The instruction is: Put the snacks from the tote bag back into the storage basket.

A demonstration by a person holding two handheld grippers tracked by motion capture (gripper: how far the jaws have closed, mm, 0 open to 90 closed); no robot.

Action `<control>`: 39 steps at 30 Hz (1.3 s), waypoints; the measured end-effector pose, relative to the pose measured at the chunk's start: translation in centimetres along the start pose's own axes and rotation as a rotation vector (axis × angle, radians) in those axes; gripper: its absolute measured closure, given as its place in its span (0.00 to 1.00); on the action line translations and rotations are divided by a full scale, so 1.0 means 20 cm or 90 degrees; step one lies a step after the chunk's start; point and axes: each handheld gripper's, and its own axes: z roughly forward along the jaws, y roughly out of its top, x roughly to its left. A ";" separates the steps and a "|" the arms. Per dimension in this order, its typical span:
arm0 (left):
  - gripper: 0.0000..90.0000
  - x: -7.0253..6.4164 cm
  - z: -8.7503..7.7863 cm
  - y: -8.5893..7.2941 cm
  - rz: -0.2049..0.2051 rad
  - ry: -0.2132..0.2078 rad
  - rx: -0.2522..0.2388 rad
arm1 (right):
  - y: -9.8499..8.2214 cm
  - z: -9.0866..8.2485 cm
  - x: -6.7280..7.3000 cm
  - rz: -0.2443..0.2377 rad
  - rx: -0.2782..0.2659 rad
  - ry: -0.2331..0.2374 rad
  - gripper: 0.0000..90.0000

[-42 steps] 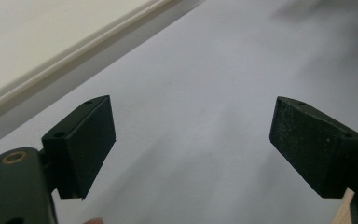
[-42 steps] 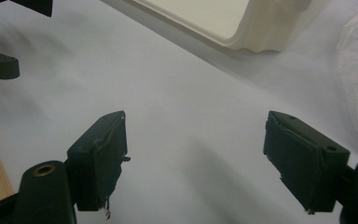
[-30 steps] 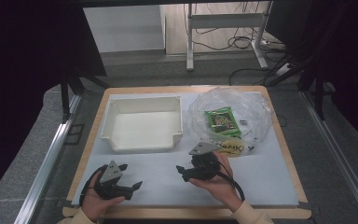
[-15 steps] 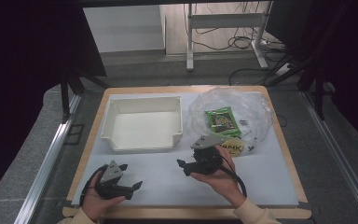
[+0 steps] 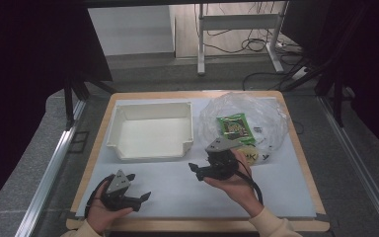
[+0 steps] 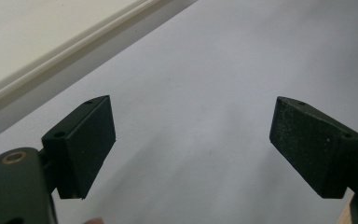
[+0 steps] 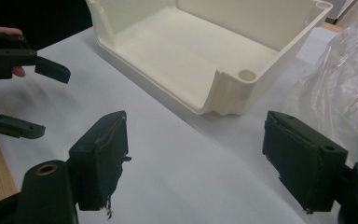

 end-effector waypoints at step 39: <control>0.16 0.00 0.00 0.00 -0.005 -0.003 -0.003 | 0.20 -0.04 -0.10 0.016 -0.034 -0.019 0.25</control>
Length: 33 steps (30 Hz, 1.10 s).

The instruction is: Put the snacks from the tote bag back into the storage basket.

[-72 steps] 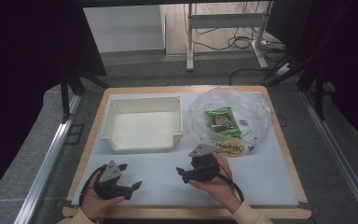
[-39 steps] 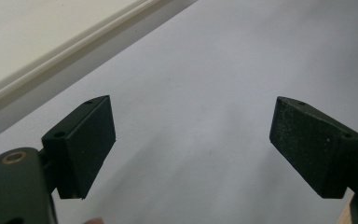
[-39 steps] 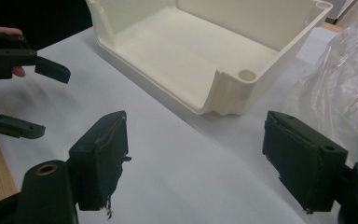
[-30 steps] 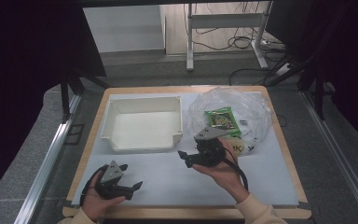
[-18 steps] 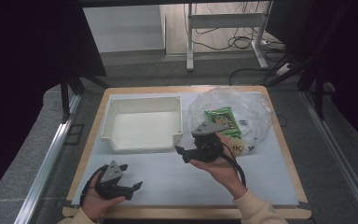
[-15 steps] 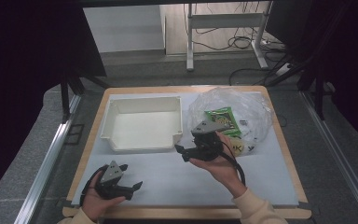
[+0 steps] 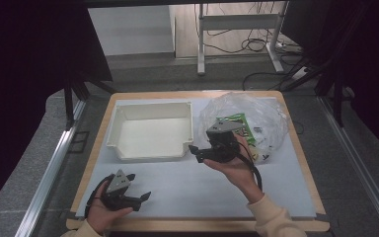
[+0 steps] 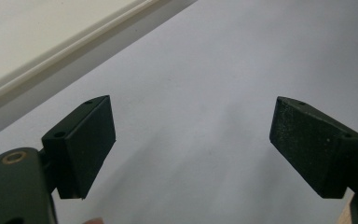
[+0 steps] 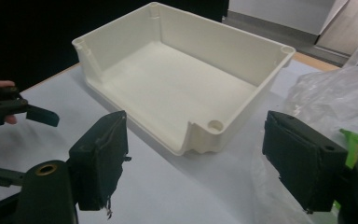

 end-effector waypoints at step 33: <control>0.16 0.00 0.00 0.00 -0.001 0.003 0.005 | 0.10 0.00 -0.28 0.052 0.003 -0.043 0.25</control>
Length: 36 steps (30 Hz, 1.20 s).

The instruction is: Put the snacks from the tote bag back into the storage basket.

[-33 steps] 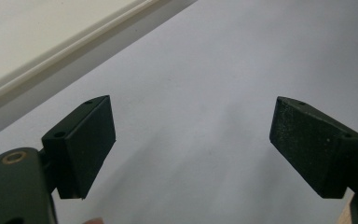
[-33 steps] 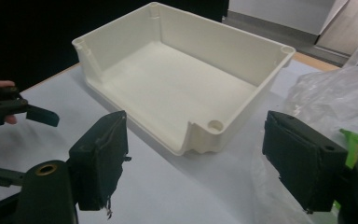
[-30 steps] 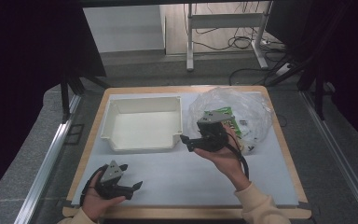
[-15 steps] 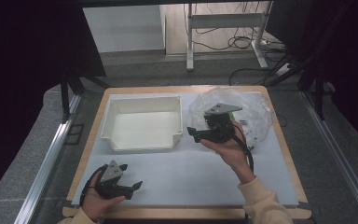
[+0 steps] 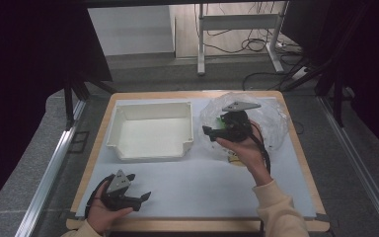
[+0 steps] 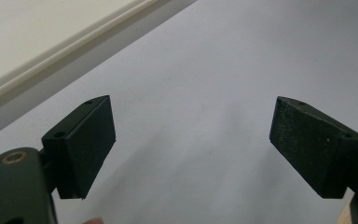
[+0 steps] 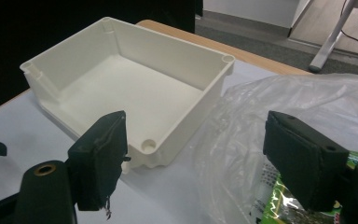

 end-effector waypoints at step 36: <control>0.16 0.02 0.01 0.00 -0.019 0.015 0.002 | -0.07 0.12 -0.46 0.099 0.058 -0.068 0.26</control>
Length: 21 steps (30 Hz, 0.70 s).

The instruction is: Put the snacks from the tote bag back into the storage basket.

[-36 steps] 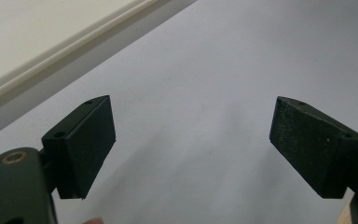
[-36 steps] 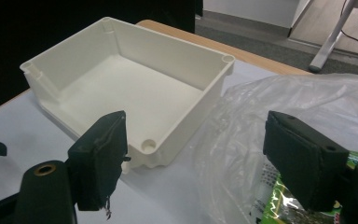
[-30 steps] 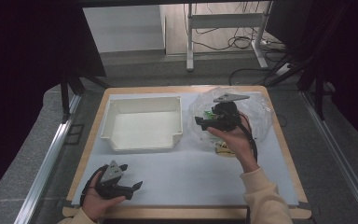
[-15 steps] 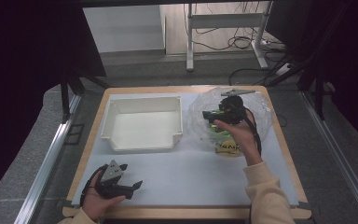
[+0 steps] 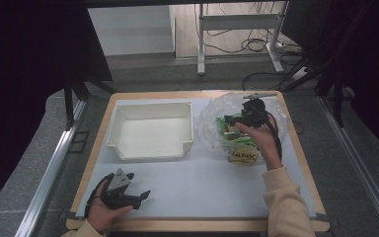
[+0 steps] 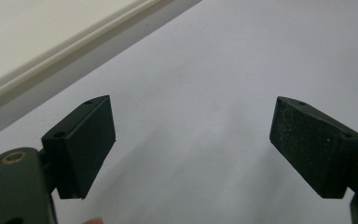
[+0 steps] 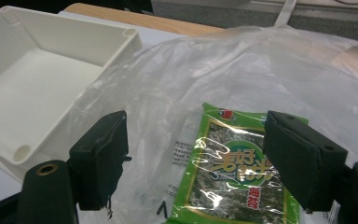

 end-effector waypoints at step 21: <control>0.16 0.00 -0.01 0.00 0.001 0.002 0.001 | -0.02 0.09 -0.18 0.048 0.043 -0.022 0.30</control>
